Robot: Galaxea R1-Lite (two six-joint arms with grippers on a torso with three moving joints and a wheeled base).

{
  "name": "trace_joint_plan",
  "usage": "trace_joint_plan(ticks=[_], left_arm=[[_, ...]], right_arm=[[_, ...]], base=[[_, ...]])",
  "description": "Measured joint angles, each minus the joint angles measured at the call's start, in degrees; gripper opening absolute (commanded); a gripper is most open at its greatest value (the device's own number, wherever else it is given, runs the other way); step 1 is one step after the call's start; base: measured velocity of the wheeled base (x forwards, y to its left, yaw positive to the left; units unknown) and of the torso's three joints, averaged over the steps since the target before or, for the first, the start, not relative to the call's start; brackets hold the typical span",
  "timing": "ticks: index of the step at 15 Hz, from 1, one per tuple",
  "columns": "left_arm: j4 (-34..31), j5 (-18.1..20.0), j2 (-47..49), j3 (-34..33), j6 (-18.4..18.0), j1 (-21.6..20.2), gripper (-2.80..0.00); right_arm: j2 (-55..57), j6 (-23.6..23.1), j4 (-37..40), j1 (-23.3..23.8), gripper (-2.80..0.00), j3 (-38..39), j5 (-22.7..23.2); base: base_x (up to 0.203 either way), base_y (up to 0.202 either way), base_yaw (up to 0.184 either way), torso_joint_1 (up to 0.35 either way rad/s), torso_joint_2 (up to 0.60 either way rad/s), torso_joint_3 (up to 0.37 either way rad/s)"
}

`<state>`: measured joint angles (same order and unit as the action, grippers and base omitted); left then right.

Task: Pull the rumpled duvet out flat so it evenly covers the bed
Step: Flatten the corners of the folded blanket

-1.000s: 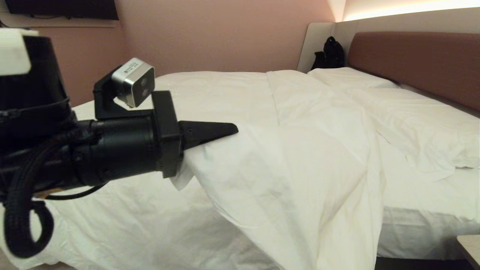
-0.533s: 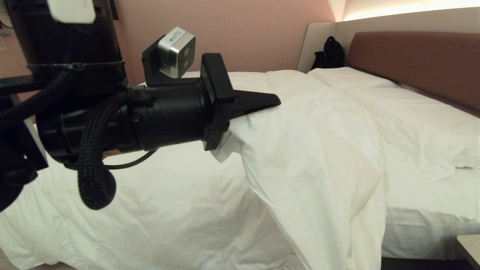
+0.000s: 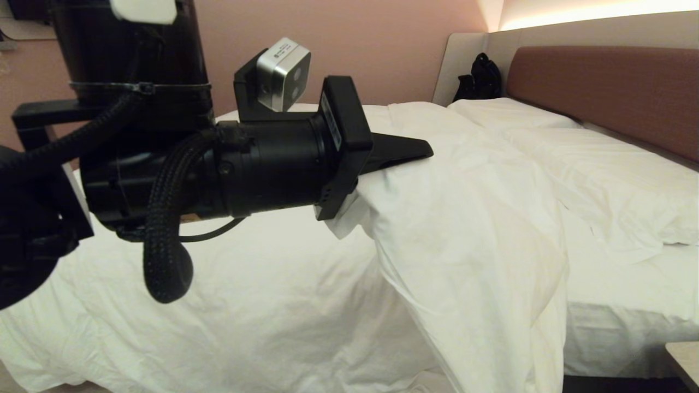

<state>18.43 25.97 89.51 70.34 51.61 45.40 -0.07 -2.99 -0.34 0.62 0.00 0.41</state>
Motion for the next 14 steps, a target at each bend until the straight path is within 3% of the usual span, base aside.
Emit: trace_joint_plan(ticks=[4, 9, 12, 14], left_arm=[[-0.99, -0.41, 0.95, -0.25, -0.10, 0.11, -2.80], [-2.42, -3.98, 3.30, 0.39, -0.67, 0.54, -2.80], [-4.43, -8.51, 4.26, 0.81, -6.06, 1.86, -2.80], [-6.10, -13.54, 5.18, 1.17, -10.50, 2.98, -2.80]], right_arm=[[0.00, 0.91, 0.01, 0.00, -2.80, 0.00, -0.11], [0.00, 0.90, 0.03, 0.00, -2.80, 0.00, -0.14], [0.00, 0.90, 0.04, 0.00, -2.80, 0.00, -0.17], [0.00, 0.90, 0.01, 0.00, -2.80, 0.00, -0.17]], base=[[0.000, 0.000, 0.000, 0.000, 0.00, 0.000], [0.000, 0.000, 0.000, 0.000, 0.00, 0.000], [0.000, 0.000, 0.000, 0.000, 0.00, 0.000], [0.000, 0.000, 0.000, 0.000, 0.00, 0.000]])
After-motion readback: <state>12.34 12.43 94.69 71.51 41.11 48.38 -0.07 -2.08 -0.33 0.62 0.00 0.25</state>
